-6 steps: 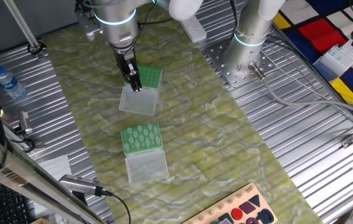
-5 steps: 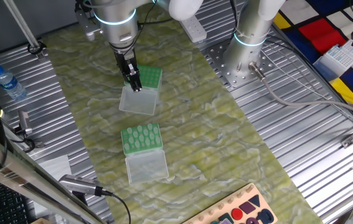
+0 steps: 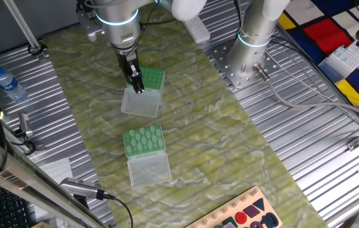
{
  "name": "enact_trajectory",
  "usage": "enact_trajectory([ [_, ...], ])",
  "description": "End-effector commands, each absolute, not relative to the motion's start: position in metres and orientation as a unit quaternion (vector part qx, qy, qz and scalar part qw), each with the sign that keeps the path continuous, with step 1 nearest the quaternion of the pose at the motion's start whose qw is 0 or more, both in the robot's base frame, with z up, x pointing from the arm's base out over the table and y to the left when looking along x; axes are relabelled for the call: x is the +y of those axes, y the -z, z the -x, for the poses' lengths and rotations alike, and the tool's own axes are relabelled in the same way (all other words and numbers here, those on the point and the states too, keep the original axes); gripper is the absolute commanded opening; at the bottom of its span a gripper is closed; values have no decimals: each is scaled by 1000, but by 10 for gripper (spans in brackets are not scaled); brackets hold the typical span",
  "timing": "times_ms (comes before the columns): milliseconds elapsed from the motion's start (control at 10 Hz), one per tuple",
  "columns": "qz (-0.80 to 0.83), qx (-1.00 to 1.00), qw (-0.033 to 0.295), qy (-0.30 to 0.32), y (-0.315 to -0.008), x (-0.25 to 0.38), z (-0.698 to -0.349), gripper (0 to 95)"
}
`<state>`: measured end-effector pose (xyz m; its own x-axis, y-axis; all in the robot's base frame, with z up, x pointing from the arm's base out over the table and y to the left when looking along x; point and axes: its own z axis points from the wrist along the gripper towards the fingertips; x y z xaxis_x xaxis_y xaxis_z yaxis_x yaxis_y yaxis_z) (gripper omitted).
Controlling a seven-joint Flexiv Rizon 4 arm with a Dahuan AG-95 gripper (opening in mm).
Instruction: Transfer all large pipette tips from one holder to another
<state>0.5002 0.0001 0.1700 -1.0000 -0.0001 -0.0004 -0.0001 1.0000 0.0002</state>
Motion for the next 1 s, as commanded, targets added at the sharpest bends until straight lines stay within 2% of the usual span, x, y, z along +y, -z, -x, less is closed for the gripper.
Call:
enact_trajectory([
  [100,184,982,35,8,-170,0,-500,0],
  [600,191,981,26,12,-170,0,-500,0],
  [1000,179,984,-4,13,-170,0,-500,0],
])
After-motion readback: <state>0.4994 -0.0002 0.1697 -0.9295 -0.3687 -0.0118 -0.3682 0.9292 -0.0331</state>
